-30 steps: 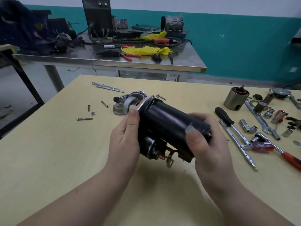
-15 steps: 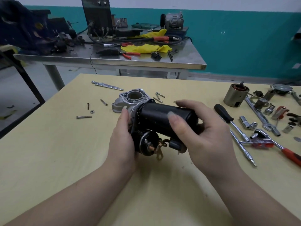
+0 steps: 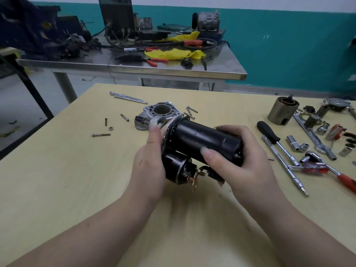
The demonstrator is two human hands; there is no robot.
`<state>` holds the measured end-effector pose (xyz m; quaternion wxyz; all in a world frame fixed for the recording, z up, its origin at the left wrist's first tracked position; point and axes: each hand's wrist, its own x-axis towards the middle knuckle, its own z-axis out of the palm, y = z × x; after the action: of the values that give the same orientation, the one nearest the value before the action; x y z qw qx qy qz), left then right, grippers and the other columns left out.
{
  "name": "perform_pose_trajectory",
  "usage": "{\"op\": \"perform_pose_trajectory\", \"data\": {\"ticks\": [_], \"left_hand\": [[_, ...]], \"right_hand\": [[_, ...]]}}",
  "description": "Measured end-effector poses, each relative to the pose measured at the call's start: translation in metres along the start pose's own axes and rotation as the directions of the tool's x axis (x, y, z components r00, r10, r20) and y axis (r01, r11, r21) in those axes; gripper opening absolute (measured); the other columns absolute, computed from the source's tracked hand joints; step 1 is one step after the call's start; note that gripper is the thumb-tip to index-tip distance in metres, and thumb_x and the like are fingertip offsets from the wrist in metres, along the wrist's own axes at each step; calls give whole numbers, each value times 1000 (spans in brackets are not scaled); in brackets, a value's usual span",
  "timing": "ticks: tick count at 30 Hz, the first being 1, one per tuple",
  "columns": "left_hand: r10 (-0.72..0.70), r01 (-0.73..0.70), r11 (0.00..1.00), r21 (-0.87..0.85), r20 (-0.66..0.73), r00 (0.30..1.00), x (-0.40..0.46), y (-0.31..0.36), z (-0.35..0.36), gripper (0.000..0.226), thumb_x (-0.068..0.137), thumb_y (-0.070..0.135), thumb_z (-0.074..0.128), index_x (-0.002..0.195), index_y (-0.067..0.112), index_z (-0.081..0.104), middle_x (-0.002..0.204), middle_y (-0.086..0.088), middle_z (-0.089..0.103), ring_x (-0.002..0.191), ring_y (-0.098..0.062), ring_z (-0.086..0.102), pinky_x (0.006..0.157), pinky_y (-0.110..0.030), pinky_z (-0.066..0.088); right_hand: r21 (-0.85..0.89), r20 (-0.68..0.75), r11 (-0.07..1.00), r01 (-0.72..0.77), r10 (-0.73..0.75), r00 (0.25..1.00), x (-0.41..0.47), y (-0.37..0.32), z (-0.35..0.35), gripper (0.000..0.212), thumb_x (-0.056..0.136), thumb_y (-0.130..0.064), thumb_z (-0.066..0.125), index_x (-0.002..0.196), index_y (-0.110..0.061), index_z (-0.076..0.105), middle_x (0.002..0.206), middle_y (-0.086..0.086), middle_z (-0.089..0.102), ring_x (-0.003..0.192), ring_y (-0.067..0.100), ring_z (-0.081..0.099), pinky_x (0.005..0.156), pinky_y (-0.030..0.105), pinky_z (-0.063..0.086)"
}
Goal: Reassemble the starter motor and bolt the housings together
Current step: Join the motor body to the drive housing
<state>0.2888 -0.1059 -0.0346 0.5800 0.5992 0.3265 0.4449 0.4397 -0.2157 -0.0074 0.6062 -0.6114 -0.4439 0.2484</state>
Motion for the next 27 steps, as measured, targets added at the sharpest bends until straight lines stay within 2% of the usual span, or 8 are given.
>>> {"op": "perform_pose_trajectory", "data": {"ticks": [2,7,12,14,16,20,24,27], "left_hand": [[17,-17,1000,-20,21,1000,-1,2,0,74,103,81,25,126,36,79,120,2,82,118,-15,75,101,-45,54],[48,-48,999,20,10,999,-6,5,2,73,102,79,29,124,31,79,116,1,82,113,-15,77,88,-33,60],[33,-32,999,26,-3,999,-8,7,0,74,101,80,32,122,26,79,113,1,82,109,-16,78,83,-29,62],[69,-69,996,49,-8,998,-10,8,-1,73,99,81,33,126,30,79,116,1,81,114,-16,76,89,-33,61],[107,-107,991,83,5,994,-12,10,0,71,100,80,33,134,34,75,123,2,79,121,-16,73,101,-44,58],[140,-142,987,75,30,990,-16,13,1,76,94,90,41,135,35,74,123,2,79,121,-22,73,104,-58,57],[165,-172,982,85,77,983,-16,13,0,61,103,69,44,145,33,68,134,3,75,133,-20,67,110,-53,53],[163,-171,982,83,98,982,-15,10,-1,56,105,65,44,145,33,68,133,3,76,131,-18,67,109,-50,53]], "right_hand": [[27,-15,1000,14,-14,1000,0,4,-1,55,74,-54,83,123,-39,63,108,-9,74,87,15,74,67,26,58],[223,-8,974,-45,48,999,4,6,1,55,73,-47,84,122,-30,65,107,1,75,78,15,70,60,23,54],[116,-2,992,39,-39,999,5,4,-1,53,76,-48,84,123,-37,64,111,-4,74,88,14,73,63,23,57],[219,20,976,-1,-3,1000,8,5,0,50,75,-43,85,120,-32,66,109,3,75,78,20,71,57,26,53],[315,44,948,-43,31,999,10,4,-1,48,76,-39,84,118,-24,67,105,12,74,67,27,66,51,31,47],[158,24,986,56,-60,998,7,-1,-5,50,76,-42,85,122,-35,65,109,1,74,80,19,72,59,24,55],[148,17,986,72,-76,997,5,-3,-4,50,74,-44,84,121,-37,65,110,-1,75,84,19,72,62,21,55],[155,0,984,91,-92,996,2,-6,-3,50,74,-44,84,119,-37,65,107,-1,76,80,15,72,60,20,54]]}}
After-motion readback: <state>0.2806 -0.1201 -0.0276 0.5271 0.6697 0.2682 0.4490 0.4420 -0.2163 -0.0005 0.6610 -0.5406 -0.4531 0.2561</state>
